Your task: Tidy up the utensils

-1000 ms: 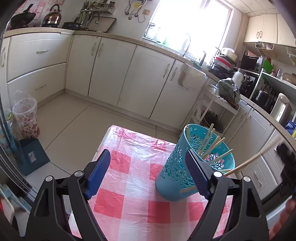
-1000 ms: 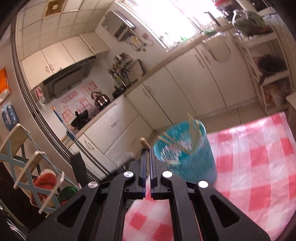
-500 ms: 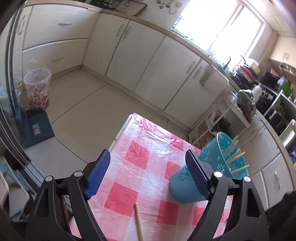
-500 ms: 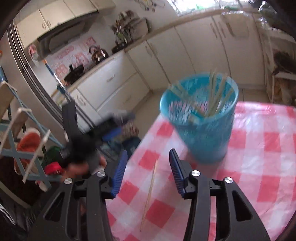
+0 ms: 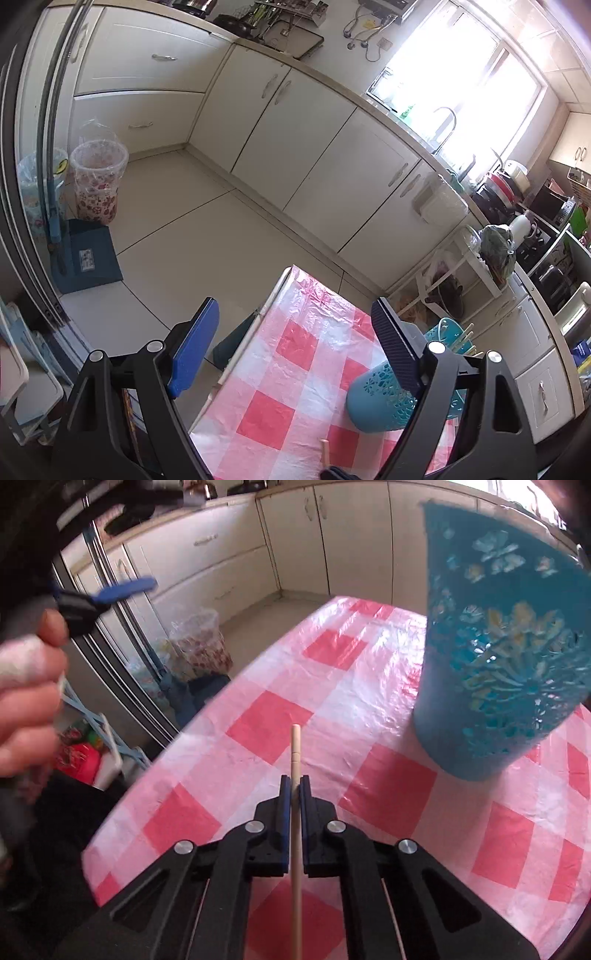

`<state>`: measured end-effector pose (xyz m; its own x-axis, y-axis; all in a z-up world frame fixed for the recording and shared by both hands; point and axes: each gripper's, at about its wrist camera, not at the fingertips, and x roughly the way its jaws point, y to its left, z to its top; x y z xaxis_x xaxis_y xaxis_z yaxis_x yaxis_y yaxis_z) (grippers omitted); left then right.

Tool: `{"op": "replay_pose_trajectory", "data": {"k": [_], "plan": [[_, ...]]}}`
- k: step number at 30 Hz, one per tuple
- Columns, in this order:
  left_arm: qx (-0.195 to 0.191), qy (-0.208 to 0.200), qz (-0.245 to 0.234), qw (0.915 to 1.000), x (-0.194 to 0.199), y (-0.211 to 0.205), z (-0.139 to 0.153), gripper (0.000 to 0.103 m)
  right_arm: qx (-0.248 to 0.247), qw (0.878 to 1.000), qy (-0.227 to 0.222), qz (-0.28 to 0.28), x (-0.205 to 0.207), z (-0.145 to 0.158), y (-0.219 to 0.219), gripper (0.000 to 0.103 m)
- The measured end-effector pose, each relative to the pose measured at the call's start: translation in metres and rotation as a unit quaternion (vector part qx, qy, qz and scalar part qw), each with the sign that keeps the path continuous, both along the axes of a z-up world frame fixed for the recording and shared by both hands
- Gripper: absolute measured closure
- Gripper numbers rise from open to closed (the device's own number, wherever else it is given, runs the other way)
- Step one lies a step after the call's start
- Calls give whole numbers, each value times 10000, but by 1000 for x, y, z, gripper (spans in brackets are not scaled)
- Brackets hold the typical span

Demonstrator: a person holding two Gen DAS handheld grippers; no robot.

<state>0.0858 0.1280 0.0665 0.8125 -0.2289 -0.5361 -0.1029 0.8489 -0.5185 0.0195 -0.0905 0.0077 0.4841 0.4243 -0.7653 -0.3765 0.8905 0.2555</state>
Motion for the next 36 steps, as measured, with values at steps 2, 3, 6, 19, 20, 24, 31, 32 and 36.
{"op": "replay_pose_trajectory", "data": {"k": [2,3,6,19,20,24,31,32,36], "plan": [[49,-41,-4,10000,-2,-1,2,23,805,9964,-219,-165,-12,35,-28,97],[54,-40,-12,10000,-2,-2,2,23,1193,9916,-445,-246,-15,58,-44,97],[50,-2,-76,10000,-2,-6,0,22,1805,9730,-1292,-634,-14,123,-82,97],[945,-256,-288,9948,-8,-41,10,22,1104,8789,-3605,-2921,52,158,-118,97],[1061,-291,-320,9934,-9,-46,11,22,985,8808,-3553,-2971,56,148,-115,97],[1357,-388,-430,9891,-11,-59,15,21,875,8893,-3360,-2978,54,128,-114,97],[1545,-454,-515,9856,-17,-70,17,19,680,9084,-3165,-2647,48,118,-105,95],[1554,-452,-514,9855,-17,-71,17,19,675,9107,-3122,-2619,45,116,-106,93],[1713,-548,-507,9824,-23,-75,21,19,744,9162,-2990,-2564,28,117,-112,84]]}}
